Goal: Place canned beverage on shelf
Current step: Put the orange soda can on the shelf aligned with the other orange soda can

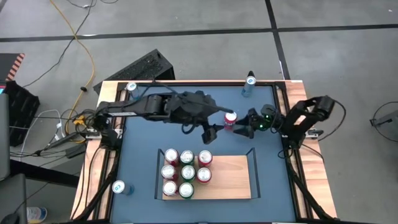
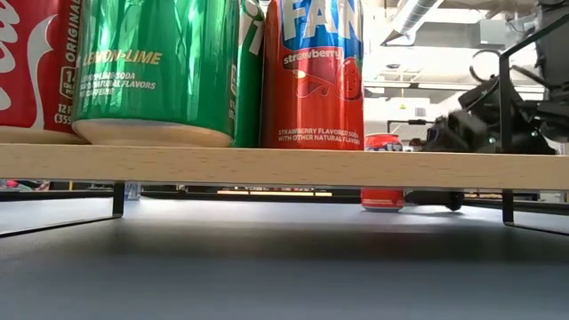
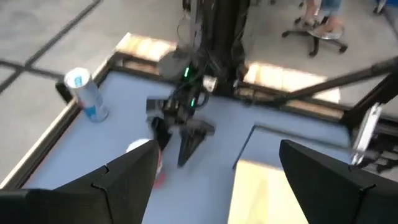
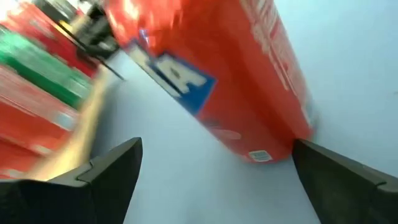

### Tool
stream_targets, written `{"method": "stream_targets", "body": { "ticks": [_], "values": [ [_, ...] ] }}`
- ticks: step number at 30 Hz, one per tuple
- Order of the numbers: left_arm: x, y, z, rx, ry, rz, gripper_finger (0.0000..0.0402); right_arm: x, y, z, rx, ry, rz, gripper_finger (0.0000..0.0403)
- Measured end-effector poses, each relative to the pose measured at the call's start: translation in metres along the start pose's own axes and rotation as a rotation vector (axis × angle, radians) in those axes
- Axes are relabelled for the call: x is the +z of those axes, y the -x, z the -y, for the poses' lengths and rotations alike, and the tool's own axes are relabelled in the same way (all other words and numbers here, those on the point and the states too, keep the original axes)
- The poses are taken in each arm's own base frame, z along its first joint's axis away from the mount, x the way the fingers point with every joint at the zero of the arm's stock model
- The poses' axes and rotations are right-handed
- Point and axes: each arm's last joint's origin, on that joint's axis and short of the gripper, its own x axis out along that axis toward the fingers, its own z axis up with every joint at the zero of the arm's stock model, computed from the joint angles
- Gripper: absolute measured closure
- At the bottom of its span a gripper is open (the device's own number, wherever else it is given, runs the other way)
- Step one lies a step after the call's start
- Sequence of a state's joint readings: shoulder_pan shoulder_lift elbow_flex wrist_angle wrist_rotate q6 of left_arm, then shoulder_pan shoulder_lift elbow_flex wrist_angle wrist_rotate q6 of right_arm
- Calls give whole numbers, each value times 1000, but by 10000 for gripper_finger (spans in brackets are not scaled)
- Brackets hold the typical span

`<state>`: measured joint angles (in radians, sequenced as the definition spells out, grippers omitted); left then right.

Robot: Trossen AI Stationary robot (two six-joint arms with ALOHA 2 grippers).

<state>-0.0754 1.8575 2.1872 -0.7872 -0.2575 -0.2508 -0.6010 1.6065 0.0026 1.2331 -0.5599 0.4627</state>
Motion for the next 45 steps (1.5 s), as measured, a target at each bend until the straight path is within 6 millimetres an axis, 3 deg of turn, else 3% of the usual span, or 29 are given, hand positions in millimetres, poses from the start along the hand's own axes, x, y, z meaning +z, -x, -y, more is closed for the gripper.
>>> {"method": "stream_targets", "body": {
  "ticks": [4,15,25,29,37,41,45],
  "values": [
    [-1,-17,-8,-36,9,-9,81,11,4,-8,86,-58,47,3],
    [8,-13,-10,-70,-17,55,81,28,15,-25,204,-90,86,3],
    [8,-16,-14,-58,-47,58,81,92,36,-58,397,-37,316,3],
    [6,-21,-14,-57,-63,51,81,126,55,-85,498,9,427,3],
    [-8,-60,-25,-45,-128,-16,81,193,125,-175,778,268,537,3],
    [-18,-92,-39,-53,-124,-47,81,207,160,-212,813,382,564,3],
    [-33,-120,-55,-23,-123,-108,81,210,187,-237,791,456,590,3]
  ]
}}
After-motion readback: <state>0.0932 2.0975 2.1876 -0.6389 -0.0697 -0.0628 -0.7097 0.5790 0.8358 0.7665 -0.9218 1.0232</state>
